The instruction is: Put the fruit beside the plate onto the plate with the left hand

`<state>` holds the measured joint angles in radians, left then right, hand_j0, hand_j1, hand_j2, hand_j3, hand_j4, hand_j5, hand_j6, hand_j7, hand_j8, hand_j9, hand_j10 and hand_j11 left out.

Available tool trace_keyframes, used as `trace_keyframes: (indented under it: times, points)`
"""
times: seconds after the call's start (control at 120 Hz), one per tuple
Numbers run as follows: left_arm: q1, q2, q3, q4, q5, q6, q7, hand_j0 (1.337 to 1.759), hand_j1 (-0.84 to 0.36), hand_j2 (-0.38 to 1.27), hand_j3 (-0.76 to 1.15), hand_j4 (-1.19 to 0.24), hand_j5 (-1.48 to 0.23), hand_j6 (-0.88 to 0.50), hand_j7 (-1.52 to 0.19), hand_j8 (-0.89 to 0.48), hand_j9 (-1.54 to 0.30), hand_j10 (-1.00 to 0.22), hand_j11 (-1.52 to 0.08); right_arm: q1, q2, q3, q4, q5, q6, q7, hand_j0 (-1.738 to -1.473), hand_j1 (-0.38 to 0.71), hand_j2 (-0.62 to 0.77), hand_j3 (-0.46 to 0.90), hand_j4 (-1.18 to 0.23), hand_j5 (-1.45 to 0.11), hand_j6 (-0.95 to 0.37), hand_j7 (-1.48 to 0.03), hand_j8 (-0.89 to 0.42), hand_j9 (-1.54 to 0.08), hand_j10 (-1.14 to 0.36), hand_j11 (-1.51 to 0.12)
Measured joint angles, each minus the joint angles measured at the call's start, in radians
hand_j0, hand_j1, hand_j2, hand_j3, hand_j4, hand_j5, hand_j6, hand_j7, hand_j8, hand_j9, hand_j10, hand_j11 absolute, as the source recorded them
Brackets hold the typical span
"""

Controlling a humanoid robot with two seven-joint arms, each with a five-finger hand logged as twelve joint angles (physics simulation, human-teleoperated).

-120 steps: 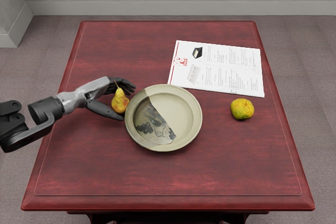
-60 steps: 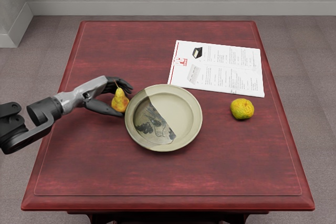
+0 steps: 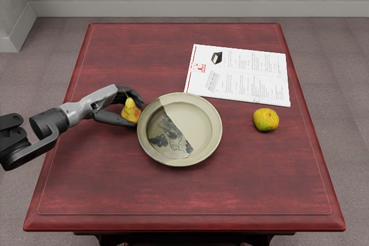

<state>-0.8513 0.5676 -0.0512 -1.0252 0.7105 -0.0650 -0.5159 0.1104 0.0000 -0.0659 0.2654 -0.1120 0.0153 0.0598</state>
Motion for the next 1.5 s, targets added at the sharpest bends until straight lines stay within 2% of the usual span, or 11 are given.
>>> trace_keyframes:
  times: [0.275,0.492,0.708,0.883,0.967,1.092,1.5]
  points:
    - [-0.002,0.005,0.002,-0.001,0.001,-0.002,0.000,1.656,-0.29,0.16,0.00,-0.59,-0.79,-0.57,-0.80,-0.41,-0.80,-0.45,-0.81,0.000,0.000,0.000,0.000,0.000,0.000,0.000,-1.658,-0.33,0.00,0.00,-0.01,-0.02,-0.01,-0.02,-0.01,-0.02,-0.01,-0.02]
    - [0.000,0.054,0.000,-0.031,0.001,-0.001,0.000,1.657,-0.30,0.31,0.00,-0.62,-0.82,-0.62,-0.83,-0.46,-0.83,-0.50,-0.83,0.000,0.000,0.000,0.000,0.000,0.000,0.000,-1.658,-0.33,0.00,0.00,-0.01,-0.02,-0.01,-0.02,-0.01,-0.02,-0.01,-0.02]
    - [0.000,0.077,-0.005,-0.066,0.001,-0.001,0.001,1.657,-0.29,0.34,0.00,-0.64,-0.84,-0.63,-0.84,-0.49,-0.84,-0.52,-0.84,0.000,0.000,0.000,0.000,0.000,0.000,0.000,-1.658,-0.33,0.00,0.00,-0.01,-0.02,-0.01,-0.02,-0.01,-0.02,-0.01,-0.02]
    - [-0.001,0.128,-0.009,-0.106,0.001,-0.001,0.001,1.657,-0.29,0.35,0.00,-0.64,-0.85,-0.64,-0.85,-0.49,-0.85,-0.53,-0.85,0.000,0.000,0.000,0.000,0.000,0.000,0.000,-1.658,-0.33,0.00,0.00,-0.01,-0.02,-0.01,-0.02,-0.01,-0.02,-0.01,-0.02]
    - [-0.003,0.143,-0.010,-0.130,0.001,-0.002,0.000,1.657,-0.30,0.41,0.00,-0.64,-0.85,-0.64,-0.85,-0.49,-0.85,-0.53,-0.85,0.000,0.000,0.000,0.000,0.000,0.000,0.000,-1.658,-0.33,0.00,0.00,-0.01,-0.02,-0.01,-0.02,-0.01,-0.02,-0.01,-0.02]
    - [-0.006,0.172,-0.011,-0.175,0.001,-0.004,0.001,1.657,-0.30,0.38,0.00,-0.65,-0.85,-0.64,-0.85,-0.50,-0.85,-0.53,-0.85,0.000,0.000,0.000,0.000,0.000,0.000,0.000,-1.658,-0.33,0.00,0.00,-0.01,-0.02,-0.01,-0.02,-0.01,-0.02,-0.01,-0.02]
    - [-0.018,0.210,-0.012,-0.258,0.001,-0.010,0.013,1.657,-0.32,0.44,0.00,-0.64,-0.86,-0.64,-0.86,-0.50,-0.85,-0.54,-0.86,0.000,0.000,0.000,0.000,0.000,0.000,0.000,-1.658,-0.33,0.00,0.00,-0.01,-0.02,-0.01,-0.02,-0.01,-0.02,-0.01,-0.02]
